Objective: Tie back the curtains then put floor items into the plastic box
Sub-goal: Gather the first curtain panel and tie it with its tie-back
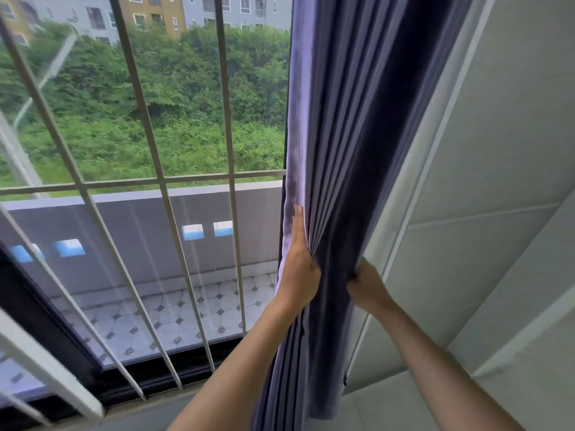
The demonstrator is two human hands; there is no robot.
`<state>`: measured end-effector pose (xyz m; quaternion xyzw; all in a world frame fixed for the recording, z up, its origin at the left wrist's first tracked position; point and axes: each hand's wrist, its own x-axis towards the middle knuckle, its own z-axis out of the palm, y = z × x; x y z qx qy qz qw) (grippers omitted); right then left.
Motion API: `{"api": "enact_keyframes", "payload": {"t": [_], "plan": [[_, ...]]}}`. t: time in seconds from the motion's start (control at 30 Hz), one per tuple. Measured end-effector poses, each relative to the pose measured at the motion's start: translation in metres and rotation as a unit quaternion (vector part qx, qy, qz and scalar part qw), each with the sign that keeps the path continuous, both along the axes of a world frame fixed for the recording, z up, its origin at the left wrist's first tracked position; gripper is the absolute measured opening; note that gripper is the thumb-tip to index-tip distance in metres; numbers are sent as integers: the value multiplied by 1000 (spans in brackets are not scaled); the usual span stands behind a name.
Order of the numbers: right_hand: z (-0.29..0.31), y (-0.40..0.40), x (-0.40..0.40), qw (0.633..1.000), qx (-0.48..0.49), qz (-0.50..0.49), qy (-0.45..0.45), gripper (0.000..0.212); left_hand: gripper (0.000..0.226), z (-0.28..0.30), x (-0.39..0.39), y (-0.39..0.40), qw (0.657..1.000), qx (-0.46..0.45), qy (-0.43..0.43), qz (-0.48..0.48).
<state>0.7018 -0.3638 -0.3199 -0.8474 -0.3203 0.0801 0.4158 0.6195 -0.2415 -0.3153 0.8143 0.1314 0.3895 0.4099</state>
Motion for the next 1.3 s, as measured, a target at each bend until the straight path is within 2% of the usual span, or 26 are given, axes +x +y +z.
{"api": "enact_keyframes", "payload": {"t": [0.13, 0.23, 0.33, 0.4, 0.5, 0.57, 0.7, 0.8, 0.9, 1.0, 1.03, 1.1, 1.17, 1.23, 1.3], "plan": [[-10, 6, -31, 997, 23, 67, 26, 32, 87, -5, 3, 5, 1000, -23, 14, -3], [-20, 9, -41, 996, 10, 87, 36, 40, 67, -4, 2, 2, 1000, -23, 8, -6], [-31, 10, -47, 994, -40, 98, 28, 56, 83, 0, 2, -3, 1000, -26, 3, -15], [-42, 11, -52, 990, -95, 105, 8, 59, 88, 2, 3, -6, 999, -33, 1, -21], [-56, 12, -62, 987, -128, 89, 37, 62, 91, 2, 4, -10, 999, -34, -4, -27], [-62, 14, -66, 987, -136, 68, 44, 60, 93, 2, 5, -11, 999, -31, -3, -37], [-66, 21, -66, 982, -178, 37, 46, 43, 104, 5, 7, -17, 998, -32, 25, -53], [-69, 22, -63, 978, -194, 30, 73, 33, 96, 7, 14, -21, 998, -4, 42, -55], [-69, 22, -61, 982, -151, 60, 95, 33, 98, 14, 17, -28, 996, -12, 82, -42], [-61, 19, -56, 990, 11, 90, 105, 65, 96, 18, 21, -30, 991, -31, 121, -44], [-59, 19, -52, 990, 58, 81, 97, 68, 95, 19, 23, -29, 988, -36, 138, -52], [-54, 23, -41, 993, 106, 15, 58, 61, 91, 18, 26, -29, 982, -44, 166, -76], [-49, 27, -33, 998, 50, -36, -24, 49, 85, 16, 29, -29, 976, -52, 190, -98], [-44, 30, -30, 993, -42, -21, -110, 42, 81, 15, 32, -29, 971, -56, 210, -104], [-42, 33, -32, 992, -23, -32, -116, 44, 77, 17, 34, -30, 970, -51, 213, -106]]}}
